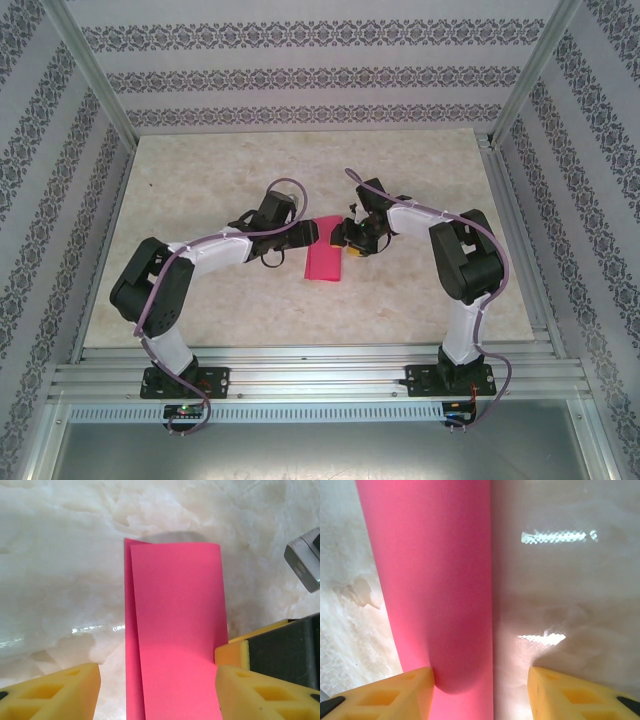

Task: Fold a paper plane with a square sheet of paper (pick it up from the middle)
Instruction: Fold the square sheet of paper in half at the center of the table.

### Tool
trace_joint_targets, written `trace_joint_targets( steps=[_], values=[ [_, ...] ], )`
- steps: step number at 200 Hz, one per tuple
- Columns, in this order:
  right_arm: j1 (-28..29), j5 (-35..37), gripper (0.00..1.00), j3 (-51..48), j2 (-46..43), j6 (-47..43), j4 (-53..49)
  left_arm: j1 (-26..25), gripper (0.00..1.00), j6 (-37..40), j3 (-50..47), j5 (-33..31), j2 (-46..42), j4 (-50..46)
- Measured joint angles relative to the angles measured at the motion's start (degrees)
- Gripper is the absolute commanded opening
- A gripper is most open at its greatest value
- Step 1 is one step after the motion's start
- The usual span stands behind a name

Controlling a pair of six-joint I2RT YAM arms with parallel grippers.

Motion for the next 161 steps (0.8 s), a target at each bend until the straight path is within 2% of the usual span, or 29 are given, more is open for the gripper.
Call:
trace_joint_targets(
  steps=[57,112,161],
  values=[
    [0.04,0.50,0.52,0.87,0.02,-0.31,-0.70,0.00,0.62,-1.62,0.00,-3.30,0.00,-2.60],
    [0.50,3.82,0.51,2.19,0.72,0.96,-1.97,0.00,0.59,-1.84,0.02,-3.30,0.00,-2.64],
    [1.99,4.07,0.52,3.63,1.68,0.87,-2.86,0.00,0.54,-1.90,1.75,-2.19,0.98,-2.67]
  ],
)
